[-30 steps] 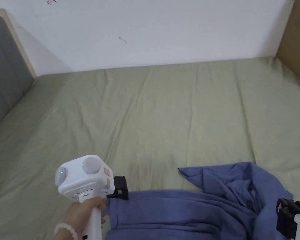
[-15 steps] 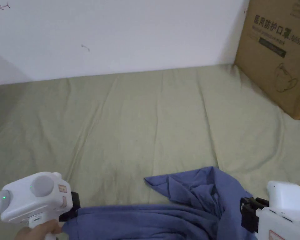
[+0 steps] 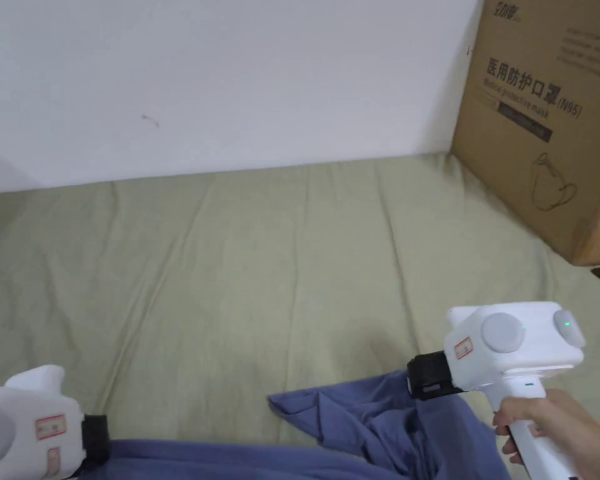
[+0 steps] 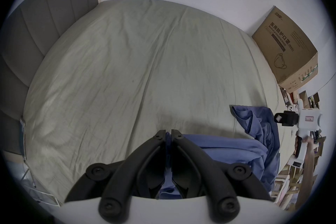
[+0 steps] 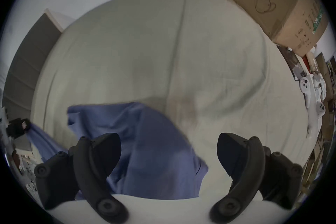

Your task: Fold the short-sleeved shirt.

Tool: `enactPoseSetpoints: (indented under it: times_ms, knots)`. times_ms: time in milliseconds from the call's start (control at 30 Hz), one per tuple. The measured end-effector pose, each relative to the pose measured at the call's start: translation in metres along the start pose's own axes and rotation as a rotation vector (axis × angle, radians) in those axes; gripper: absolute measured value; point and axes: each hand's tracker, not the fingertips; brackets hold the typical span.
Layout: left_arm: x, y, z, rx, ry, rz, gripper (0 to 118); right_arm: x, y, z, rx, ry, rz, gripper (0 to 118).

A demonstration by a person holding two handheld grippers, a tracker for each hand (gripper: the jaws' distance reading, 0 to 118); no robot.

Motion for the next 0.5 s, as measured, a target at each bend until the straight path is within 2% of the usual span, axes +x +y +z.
enactPoseSetpoints:
  times_ms: [100, 167, 200, 267, 300, 333, 367, 400, 500]
  knots:
    - [-0.001, 0.0, 0.001, 0.005, 0.0, 0.004, 4, -0.001, 0.004, -0.016, -0.015, 0.012, -0.004, 98]
    - [-0.001, 0.0, -0.001, 0.005, 0.0, -0.002, 4, -0.013, 0.006, -0.019, -0.019, 0.05, 0.038, 84]
    - [-0.001, 0.0, -0.001, 0.002, 0.004, -0.005, 4, -0.021, 0.007, -0.022, -0.029, 0.053, 0.083, 76]
    - [-0.001, 0.001, -0.003, 0.001, 0.007, -0.004, 4, -0.035, 0.009, -0.036, -0.066, 0.012, 0.167, 45]
    - [-0.002, 0.0, -0.003, -0.001, 0.005, -0.003, 4, -0.04, 0.01, -0.042, -0.084, -0.027, 0.188, 38]
    - [-0.003, 0.0, -0.003, -0.004, 0.006, 0.0, 4, -0.044, 0.011, -0.047, -0.081, -0.045, 0.175, 32]
    - [-0.005, 0.0, -0.003, -0.005, 0.007, 0.001, 4, -0.051, 0.014, -0.051, -0.074, -0.03, 0.158, 17]
    - [-0.007, 0.0, -0.002, -0.007, 0.008, 0.002, 4, -0.042, 0.013, -0.036, -0.064, -0.025, 0.135, 6]
    - [-0.013, 0.0, 0.006, -0.001, 0.015, 0.006, 4, -0.031, 0.017, -0.012, -0.006, -0.006, 0.055, 5]
